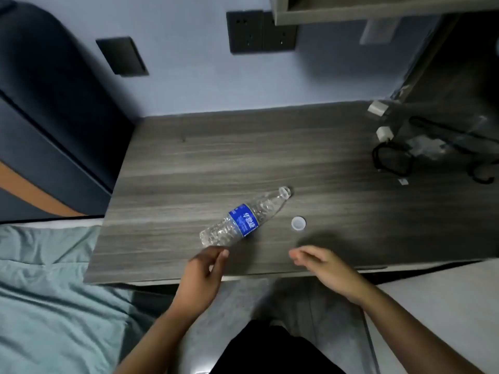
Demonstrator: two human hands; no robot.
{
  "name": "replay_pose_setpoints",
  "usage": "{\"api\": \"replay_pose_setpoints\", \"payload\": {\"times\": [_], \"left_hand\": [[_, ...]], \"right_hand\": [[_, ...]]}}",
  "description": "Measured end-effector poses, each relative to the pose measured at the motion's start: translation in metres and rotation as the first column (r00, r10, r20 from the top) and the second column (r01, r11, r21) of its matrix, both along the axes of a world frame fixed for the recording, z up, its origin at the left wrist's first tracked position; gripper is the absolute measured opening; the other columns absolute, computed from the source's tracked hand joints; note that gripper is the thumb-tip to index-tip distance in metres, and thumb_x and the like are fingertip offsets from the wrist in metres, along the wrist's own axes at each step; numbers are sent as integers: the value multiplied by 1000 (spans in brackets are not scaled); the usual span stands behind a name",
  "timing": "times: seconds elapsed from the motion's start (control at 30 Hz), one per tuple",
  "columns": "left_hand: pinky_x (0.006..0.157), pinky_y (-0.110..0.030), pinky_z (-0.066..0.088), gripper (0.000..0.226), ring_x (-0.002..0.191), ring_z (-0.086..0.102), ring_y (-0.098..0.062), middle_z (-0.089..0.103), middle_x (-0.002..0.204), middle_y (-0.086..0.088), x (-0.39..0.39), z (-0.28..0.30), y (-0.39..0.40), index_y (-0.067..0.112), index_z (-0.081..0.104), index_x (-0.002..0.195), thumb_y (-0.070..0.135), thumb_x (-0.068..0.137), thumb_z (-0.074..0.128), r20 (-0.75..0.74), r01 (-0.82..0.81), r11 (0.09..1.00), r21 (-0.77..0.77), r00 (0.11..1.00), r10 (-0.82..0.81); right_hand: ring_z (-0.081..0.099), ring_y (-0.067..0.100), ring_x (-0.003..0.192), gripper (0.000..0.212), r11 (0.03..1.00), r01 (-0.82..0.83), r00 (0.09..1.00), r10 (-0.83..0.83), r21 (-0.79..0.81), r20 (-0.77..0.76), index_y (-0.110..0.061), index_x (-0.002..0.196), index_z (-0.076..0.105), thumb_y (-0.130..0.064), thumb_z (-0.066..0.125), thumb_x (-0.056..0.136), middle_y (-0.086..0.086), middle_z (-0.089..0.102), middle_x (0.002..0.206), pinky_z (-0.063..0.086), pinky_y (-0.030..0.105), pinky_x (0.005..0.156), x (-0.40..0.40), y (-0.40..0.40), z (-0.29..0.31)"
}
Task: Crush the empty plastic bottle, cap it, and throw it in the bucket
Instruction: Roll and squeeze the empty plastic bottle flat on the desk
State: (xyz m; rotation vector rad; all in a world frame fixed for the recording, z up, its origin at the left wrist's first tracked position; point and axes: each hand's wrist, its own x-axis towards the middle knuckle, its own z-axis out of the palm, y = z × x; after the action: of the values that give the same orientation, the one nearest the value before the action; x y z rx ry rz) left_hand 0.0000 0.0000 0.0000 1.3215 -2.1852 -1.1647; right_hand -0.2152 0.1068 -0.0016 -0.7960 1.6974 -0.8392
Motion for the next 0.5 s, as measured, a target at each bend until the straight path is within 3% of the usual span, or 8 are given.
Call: {"api": "replay_pose_setpoints", "payload": {"times": [0.07,0.13,0.27,0.4,0.5], "left_hand": [[68,2,38,16,78,60,2,68,89,5,-11,6,-15,10,69,93,12,91,53,-12,-27,996,-81,1000,26],[68,-6,38,16,84,62,-13,69,97,-5,-23,12,-31,6,68,97,10,91,54,18,-27,985,-169,999,31],[81,-20,40,23,99,61,-28,66,108,-15,-40,7,-53,3,64,107,16,93,49,120,53,964,-261,993,-22],[93,-35,45,32,111,55,-30,61,120,-16,-53,-6,-66,4,58,117,22,96,41,232,106,973,-203,971,-57],[98,-37,46,38,119,51,-26,55,129,-13,-57,-20,-68,10,50,126,30,98,35,332,121,983,-140,941,-69]], "right_hand": [[57,6,94,23,998,-29,998,26,-54,-58,-4,108,62,-12,48,91,2,64,104,43,8,85,-4,-18,5],[58,7,98,25,992,-78,990,65,-104,-126,-6,110,62,-15,49,91,6,66,113,42,20,95,-6,-40,12],[55,7,108,31,972,-183,931,123,-147,-342,-12,119,58,-22,45,92,4,62,124,38,19,92,-15,-79,13],[52,19,120,37,947,-278,821,147,-161,-551,-13,125,52,-26,39,93,7,57,131,40,33,103,-16,-114,10],[45,19,127,41,932,-357,738,236,-69,-632,-16,131,45,-30,33,94,5,50,138,34,43,109,-13,-132,3]]}}
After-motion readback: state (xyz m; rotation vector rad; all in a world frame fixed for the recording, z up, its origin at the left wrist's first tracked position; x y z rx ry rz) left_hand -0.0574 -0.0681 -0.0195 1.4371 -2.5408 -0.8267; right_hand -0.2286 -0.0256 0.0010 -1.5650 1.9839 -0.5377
